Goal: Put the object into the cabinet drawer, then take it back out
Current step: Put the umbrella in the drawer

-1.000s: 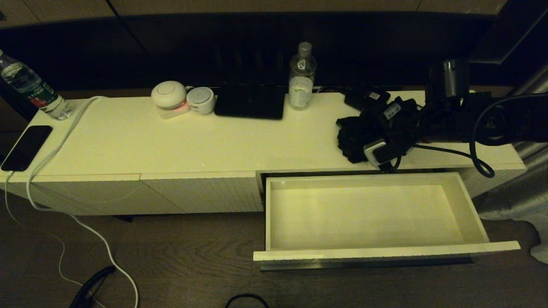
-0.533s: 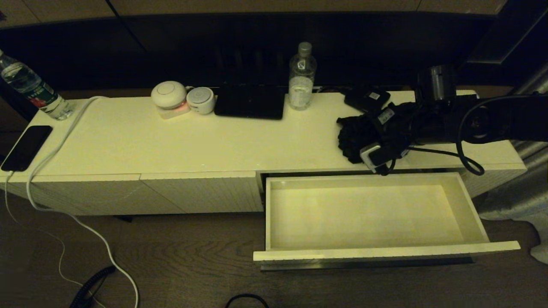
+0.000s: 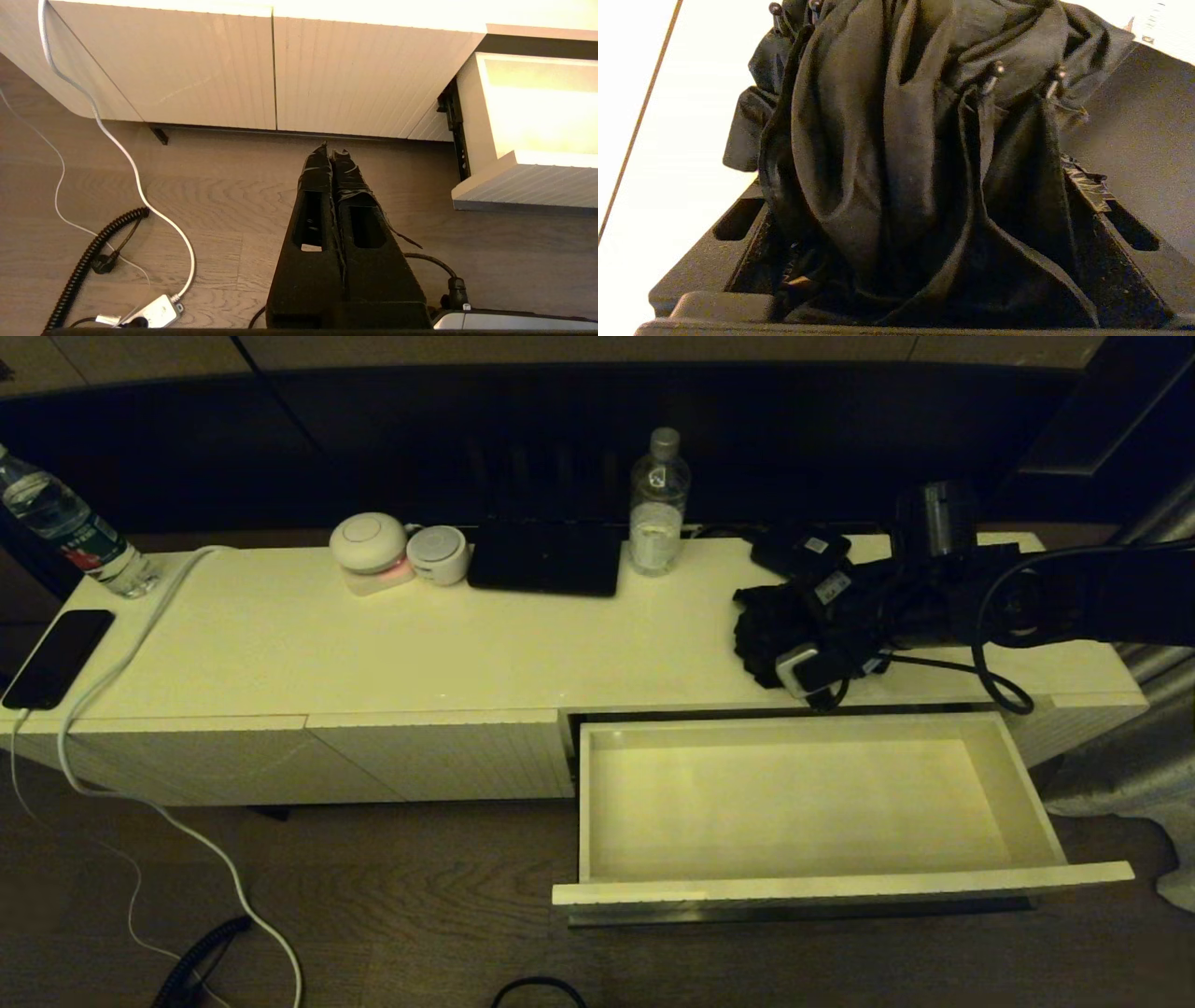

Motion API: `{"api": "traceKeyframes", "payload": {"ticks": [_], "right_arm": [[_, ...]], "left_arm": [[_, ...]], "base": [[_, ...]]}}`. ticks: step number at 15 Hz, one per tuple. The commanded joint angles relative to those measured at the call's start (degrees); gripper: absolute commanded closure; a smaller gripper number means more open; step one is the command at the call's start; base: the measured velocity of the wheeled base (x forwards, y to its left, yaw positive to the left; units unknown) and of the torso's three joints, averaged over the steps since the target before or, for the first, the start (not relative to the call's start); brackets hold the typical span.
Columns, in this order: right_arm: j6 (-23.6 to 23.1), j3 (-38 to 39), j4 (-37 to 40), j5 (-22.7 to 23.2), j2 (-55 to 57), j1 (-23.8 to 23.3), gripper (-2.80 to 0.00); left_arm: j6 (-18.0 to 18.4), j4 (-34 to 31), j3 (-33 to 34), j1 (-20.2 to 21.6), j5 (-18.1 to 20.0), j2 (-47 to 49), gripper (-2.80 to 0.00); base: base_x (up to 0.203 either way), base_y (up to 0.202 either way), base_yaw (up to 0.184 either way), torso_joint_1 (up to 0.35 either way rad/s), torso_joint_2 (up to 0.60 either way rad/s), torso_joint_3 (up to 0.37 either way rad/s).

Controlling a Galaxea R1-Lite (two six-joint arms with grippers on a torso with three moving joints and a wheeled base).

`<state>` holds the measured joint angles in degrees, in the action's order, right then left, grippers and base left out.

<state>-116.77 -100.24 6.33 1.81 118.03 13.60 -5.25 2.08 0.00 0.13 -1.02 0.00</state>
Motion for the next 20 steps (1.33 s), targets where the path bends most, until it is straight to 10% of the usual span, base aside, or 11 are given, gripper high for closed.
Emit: {"api": "traceKeyframes", "payload": {"ticks": [1, 11, 20], "right_arm": [[-0.02, 0.01, 0.03, -0.02, 0.23, 0.02, 0.0], [2.02, 0.55, 1.14, -4.31, -1.94, 0.49, 0.0], [29.82, 5.67, 1.14, -17.16, -13.32, 6.37, 0.0]], "left_arm": [[-0.02, 0.02, 0.0, 0.04, -0.03, -0.09, 0.0], [-0.02, 0.02, 0.0, 0.04, -0.03, -0.09, 0.0], [-0.02, 0.02, 0.0, 0.04, -0.03, -0.09, 0.0]], "base": [[0.0, 0.0, 0.0, 0.0, 0.0, 0.0], [0.0, 0.0, 0.0, 0.0, 0.0, 0.0], [0.0, 0.0, 0.0, 0.0, 0.0, 0.0]]}}
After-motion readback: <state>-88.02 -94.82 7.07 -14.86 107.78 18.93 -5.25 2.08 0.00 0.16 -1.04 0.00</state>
